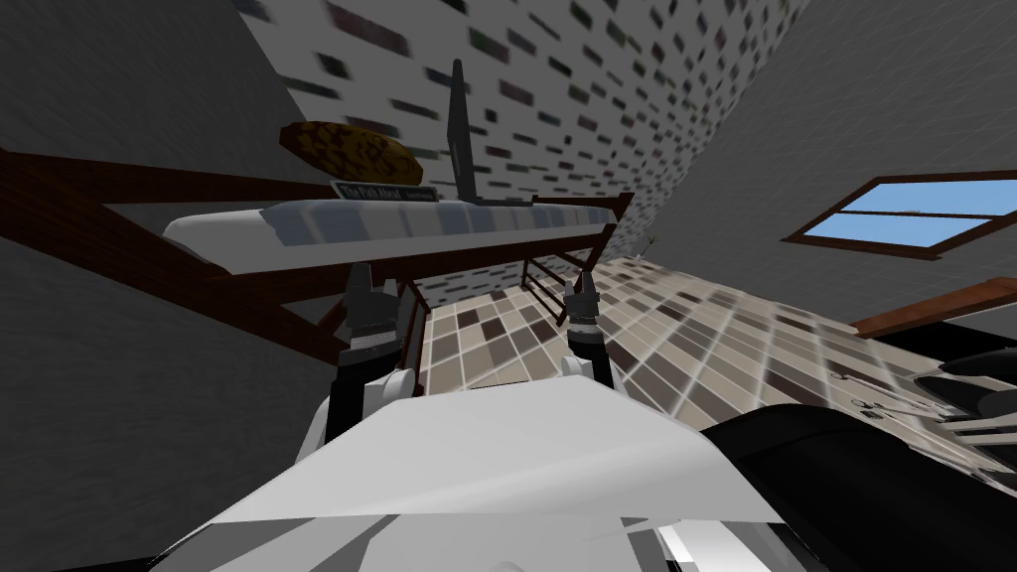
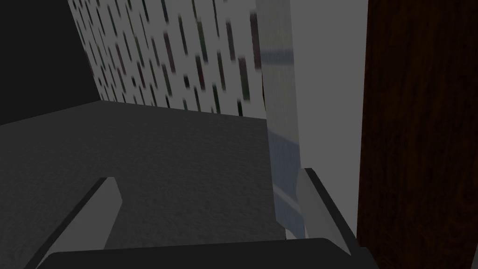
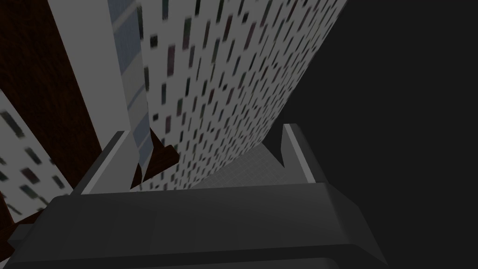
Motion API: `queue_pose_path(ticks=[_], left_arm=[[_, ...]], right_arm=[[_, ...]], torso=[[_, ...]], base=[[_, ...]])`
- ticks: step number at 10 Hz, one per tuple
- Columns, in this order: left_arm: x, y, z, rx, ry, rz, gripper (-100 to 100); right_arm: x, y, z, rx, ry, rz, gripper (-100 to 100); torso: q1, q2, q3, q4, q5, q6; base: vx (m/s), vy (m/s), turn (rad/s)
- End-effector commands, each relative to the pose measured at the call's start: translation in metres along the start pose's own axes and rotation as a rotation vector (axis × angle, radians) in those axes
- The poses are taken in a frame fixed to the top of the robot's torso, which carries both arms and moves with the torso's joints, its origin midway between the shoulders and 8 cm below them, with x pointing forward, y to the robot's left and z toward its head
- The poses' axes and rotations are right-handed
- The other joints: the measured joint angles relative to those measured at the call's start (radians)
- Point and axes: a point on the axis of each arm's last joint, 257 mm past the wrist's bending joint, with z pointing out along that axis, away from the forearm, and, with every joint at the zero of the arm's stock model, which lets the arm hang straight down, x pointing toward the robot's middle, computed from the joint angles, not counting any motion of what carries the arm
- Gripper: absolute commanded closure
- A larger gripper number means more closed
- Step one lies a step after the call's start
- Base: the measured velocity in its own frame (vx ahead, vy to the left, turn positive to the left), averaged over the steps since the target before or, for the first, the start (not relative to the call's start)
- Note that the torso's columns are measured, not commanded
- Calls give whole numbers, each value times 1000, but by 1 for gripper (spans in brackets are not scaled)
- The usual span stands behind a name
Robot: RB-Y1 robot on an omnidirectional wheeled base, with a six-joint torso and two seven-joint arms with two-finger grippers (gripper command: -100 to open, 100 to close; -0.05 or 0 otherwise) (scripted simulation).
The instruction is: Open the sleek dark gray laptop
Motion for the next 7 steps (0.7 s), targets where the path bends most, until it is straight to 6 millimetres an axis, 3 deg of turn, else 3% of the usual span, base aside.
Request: queue_pose_path(ticks=[1,7], left_arm=[[0,0,0,0,0,0,0],[0,0,0,0,0,0,0]], right_arm=[[0,0,0,0,0,0,0],[0,0,0,0,0,0,0]], torso=[[0,0,0,0,0,0],[0,0,0,0,0,0]], base=[[0,0,0],[0,0,0]])
